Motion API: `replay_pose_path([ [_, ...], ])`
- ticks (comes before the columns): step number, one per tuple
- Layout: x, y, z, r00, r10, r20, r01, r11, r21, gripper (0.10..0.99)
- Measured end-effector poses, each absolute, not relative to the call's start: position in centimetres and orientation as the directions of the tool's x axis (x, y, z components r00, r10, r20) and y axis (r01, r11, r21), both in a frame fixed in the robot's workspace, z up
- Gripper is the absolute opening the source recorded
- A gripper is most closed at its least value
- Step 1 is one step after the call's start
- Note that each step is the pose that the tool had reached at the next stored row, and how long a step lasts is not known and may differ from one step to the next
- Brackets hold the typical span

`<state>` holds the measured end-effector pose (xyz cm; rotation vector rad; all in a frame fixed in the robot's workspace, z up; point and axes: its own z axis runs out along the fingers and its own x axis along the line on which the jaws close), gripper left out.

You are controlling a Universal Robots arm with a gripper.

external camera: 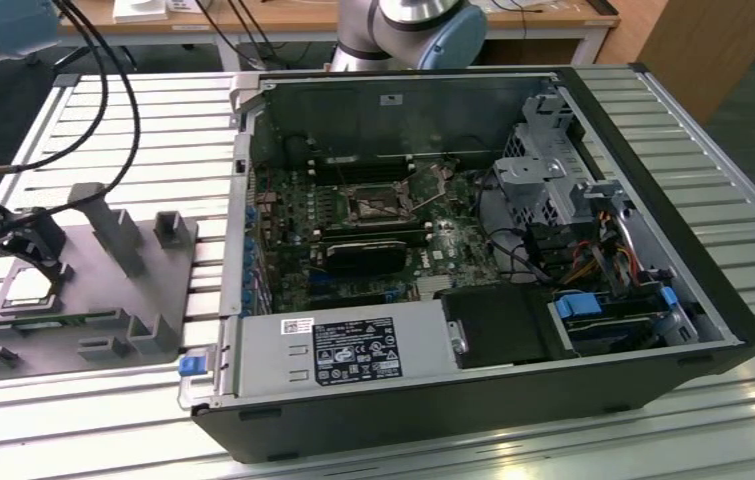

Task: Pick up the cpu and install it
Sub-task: 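Pick up the cpu and move it towards the insertion slot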

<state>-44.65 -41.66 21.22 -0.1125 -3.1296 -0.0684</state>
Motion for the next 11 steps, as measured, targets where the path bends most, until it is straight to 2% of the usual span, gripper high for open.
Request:
replay_pose_path([
  [11,-44.85,-41.66,20.1,-0.998,0.062,0.015,0.062,0.997,0.047,0.761],
])
